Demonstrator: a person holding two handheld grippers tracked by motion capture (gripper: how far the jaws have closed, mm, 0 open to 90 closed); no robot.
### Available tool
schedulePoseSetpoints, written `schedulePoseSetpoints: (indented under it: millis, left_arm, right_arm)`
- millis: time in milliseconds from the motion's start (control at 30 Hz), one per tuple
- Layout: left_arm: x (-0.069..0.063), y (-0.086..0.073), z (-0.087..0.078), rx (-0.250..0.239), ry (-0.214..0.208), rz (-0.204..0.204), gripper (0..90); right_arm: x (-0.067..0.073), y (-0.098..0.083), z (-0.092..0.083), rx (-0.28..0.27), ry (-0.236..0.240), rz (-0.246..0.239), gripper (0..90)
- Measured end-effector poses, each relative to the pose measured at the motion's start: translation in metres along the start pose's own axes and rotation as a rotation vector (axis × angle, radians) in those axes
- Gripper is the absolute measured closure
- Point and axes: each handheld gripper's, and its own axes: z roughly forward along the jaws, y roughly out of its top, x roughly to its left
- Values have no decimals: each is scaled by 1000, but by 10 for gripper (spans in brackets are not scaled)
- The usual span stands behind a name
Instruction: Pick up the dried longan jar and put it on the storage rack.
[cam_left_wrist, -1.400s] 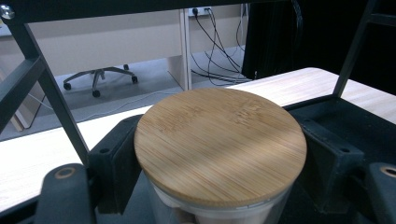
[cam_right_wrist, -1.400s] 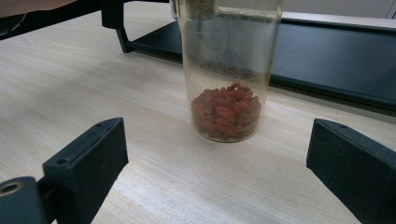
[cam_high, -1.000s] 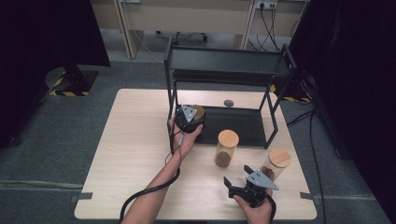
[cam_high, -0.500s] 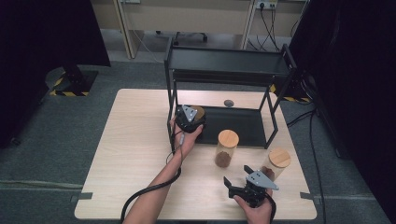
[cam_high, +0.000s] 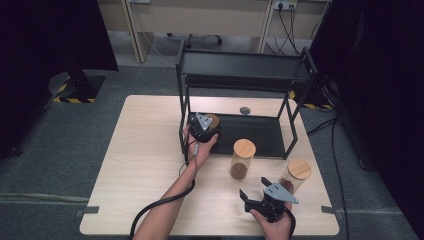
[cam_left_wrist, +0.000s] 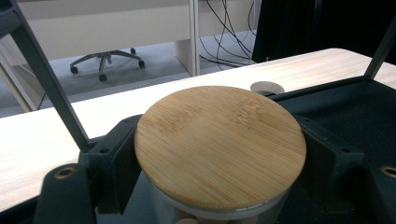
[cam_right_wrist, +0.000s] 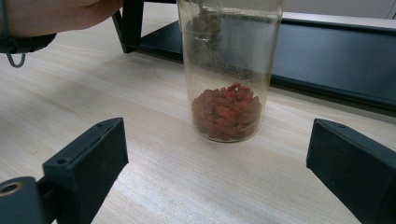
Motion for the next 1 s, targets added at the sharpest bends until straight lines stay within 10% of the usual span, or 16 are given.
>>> schedulePoseSetpoints:
  millis: [1000]
  left_arm:
    - [-5,-2,7,-6,-26,-10,206]
  right_arm:
    - [0,0,0,1,2,-3,55]
